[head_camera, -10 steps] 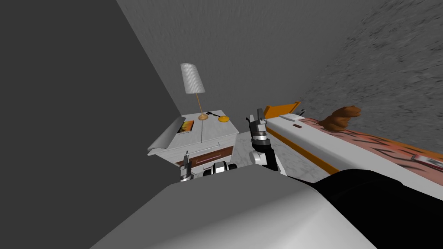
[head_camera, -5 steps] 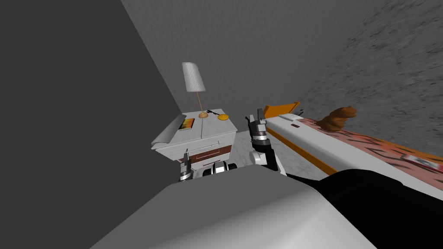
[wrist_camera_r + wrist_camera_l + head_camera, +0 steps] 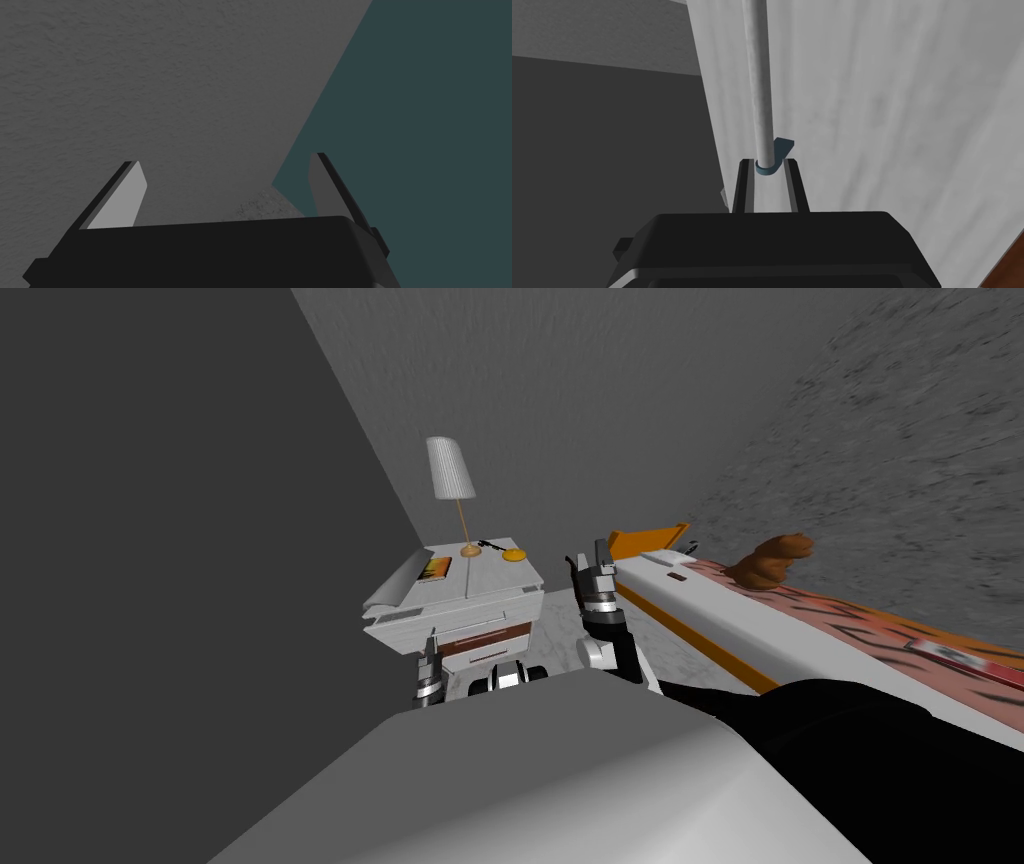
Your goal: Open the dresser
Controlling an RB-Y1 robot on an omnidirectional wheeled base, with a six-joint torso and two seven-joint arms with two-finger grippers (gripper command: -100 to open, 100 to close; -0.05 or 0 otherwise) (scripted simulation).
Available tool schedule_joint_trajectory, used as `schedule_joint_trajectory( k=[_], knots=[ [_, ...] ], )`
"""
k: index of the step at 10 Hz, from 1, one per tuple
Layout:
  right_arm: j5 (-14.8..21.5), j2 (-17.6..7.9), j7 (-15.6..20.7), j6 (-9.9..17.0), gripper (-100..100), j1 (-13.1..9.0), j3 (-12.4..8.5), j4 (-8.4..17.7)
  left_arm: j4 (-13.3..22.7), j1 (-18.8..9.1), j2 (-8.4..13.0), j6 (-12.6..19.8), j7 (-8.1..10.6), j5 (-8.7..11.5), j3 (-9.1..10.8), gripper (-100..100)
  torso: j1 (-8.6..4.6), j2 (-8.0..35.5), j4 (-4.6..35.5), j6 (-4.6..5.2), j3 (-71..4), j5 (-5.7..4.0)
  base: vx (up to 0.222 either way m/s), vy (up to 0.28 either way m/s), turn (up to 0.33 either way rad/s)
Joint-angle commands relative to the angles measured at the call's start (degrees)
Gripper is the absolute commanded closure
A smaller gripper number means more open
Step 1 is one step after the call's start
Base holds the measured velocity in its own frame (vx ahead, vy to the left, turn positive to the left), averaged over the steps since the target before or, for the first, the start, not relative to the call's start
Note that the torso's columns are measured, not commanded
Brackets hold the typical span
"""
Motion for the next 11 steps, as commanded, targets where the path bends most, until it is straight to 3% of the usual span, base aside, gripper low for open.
schedule_joint_trajectory(
  k=[1,9,10,11],
  knots=[
    [0.0,0.0,0.0,0.0,0,0.0,0.0,0.0,-0.8,0.8,0.2,0.1,0.26,-0.1,-0.23,100,-0.02,-0.1,0.0,0.02,-0.1,-0.03,-0.137,-0.010,0.022],
    [0.0,0.0,0.0,0.0,0,0.0,0.0,0.0,-3.2,4.1,0.9,-0.7,1.23,-0.4,-1.17,100,-0.04,0.2,0.0,0.02,0.1,-0.01,-0.178,-0.022,0.022],
    [0.0,0.0,0.0,0.0,0,0.0,0.0,0.0,-5.7,3.4,1.3,2.3,1.47,-0.2,-0.75,-100,-0.06,0.2,0.1,0.01,0.1,-0.04,-0.129,-0.028,0.021],
    [0.0,0.0,0.0,0.0,0,0.0,0.0,0.0,-5.9,3.4,1.3,2.5,1.47,-0.2,-0.75,-100,-0.09,-0.1,0.1,0.03,-0.1,-0.07,-0.032,-0.021,0.007]
  ],
)
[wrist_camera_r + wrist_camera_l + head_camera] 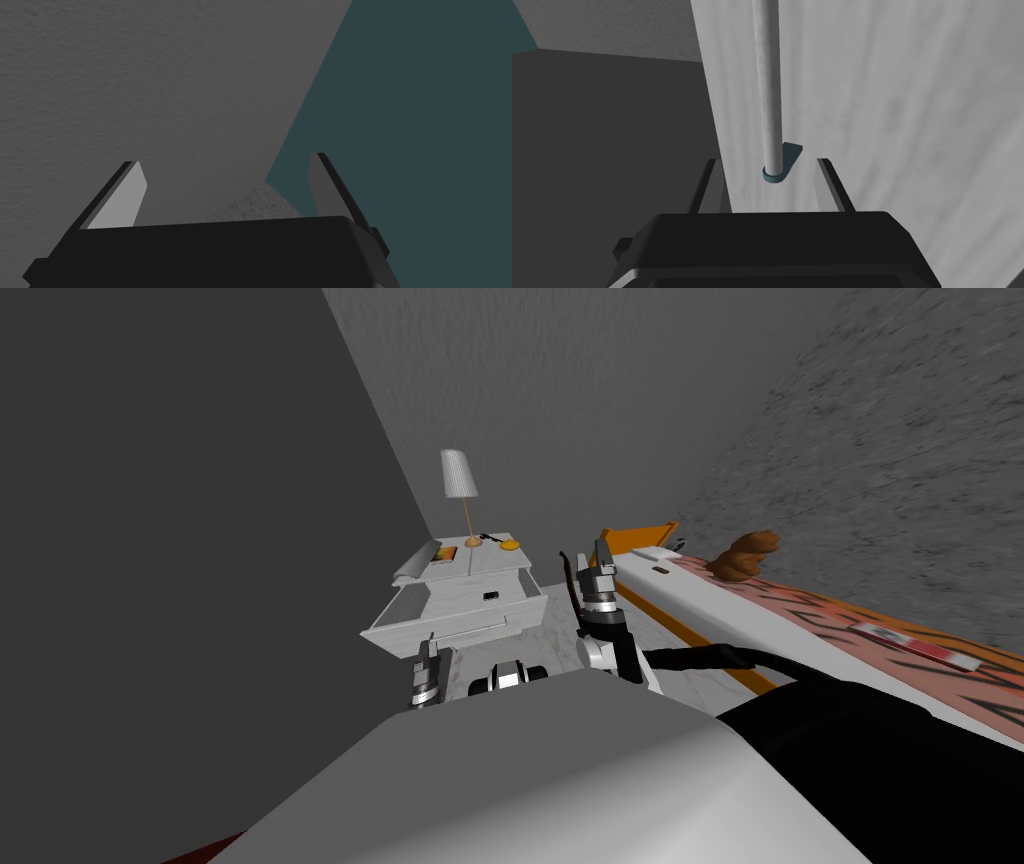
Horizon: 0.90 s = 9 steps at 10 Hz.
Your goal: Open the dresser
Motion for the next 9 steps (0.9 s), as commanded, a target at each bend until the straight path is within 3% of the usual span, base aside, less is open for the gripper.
schedule_joint_trajectory(
  k=[1,8,9],
  knots=[
    [0.0,0.0,0.0,0.0,0,0.0,0.0,0.0,-2.4,-0.6,0.5,3.2,0.39,0.2,0.38,-100,0.01,-0.3,0.0,0.03,-0.2,-0.02,-0.002,-0.014,0.007],
    [0.0,0.0,0.0,0.0,0,0.0,0.0,0.0,-13.0,-1.1,2.2,14.3,1.78,0.8,1.42,-100,-0.09,0.4,0.2,-0.04,0.1,-0.15,-0.036,-0.022,0.008],
    [0.0,0.0,0.0,0.0,0,0.0,0.0,0.0,-11.6,-0.8,2.1,13.7,1.72,0.7,1.24,-100,-0.15,0.5,0.4,-0.06,0.2,-0.25,-0.014,-0.005,-0.001]
  ],
)
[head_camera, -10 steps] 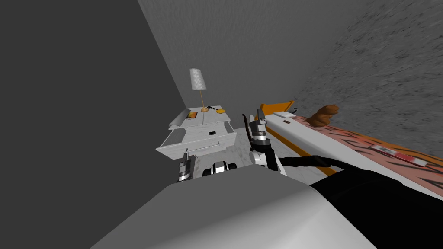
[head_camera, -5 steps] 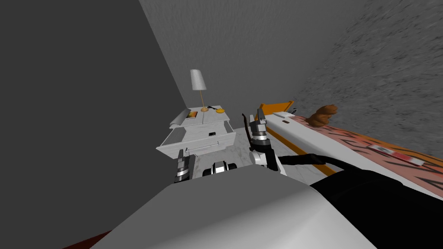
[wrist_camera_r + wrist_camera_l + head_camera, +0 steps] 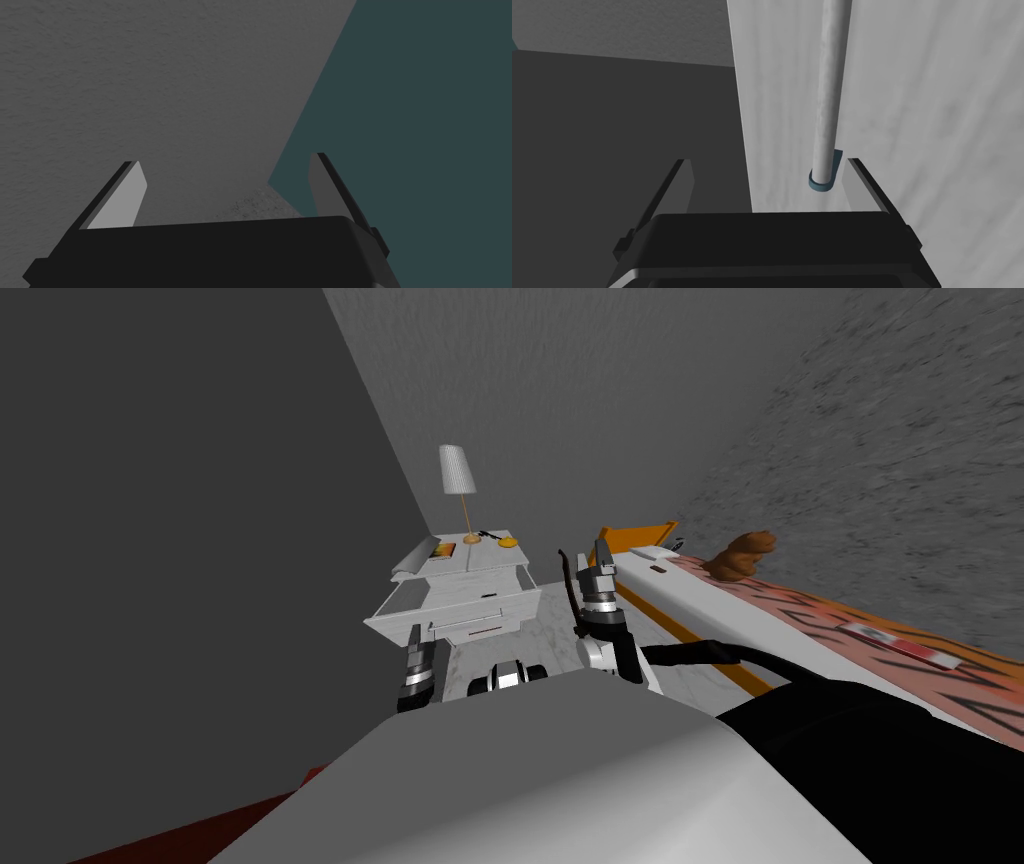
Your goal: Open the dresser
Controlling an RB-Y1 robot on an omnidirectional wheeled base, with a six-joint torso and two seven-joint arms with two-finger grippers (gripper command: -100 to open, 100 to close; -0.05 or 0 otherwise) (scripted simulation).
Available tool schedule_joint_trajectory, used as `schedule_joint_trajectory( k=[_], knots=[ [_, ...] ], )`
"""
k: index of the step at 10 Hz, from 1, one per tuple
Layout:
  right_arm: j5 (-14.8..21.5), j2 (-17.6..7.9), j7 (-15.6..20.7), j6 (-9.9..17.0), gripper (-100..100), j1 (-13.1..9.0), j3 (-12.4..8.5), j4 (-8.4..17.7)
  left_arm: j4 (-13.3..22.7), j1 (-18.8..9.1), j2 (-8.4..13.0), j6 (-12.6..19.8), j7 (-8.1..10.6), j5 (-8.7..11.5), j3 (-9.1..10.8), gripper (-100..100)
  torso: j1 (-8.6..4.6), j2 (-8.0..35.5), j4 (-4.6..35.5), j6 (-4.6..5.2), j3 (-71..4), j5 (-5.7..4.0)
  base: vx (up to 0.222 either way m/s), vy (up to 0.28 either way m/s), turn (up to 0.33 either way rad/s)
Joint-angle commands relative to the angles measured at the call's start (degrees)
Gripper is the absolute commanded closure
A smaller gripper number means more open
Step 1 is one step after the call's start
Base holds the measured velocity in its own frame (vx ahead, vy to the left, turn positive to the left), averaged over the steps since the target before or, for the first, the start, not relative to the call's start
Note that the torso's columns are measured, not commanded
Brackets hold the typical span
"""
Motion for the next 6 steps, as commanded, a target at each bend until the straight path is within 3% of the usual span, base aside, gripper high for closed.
schedule_joint_trajectory(
  k=[1,6],
  knots=[
    [0.0,0.0,0.0,0.0,0,0.0,0.0,0.0,-0.1,0.0,0.0,0.5,0.05,0.0,0.02,0,0.01,-0.1,-0.1,0.02,0.0,0.08,0.000,0.000,0.000],
    [0.0,0.0,0.0,0.0,0,0.0,0.0,0.0,0.3,0.3,0.0,0.7,0.04,0.0,0.00,0,0.14,-0.3,-0.3,0.06,-0.1,0.24,0.000,0.000,0.000]
  ],
)
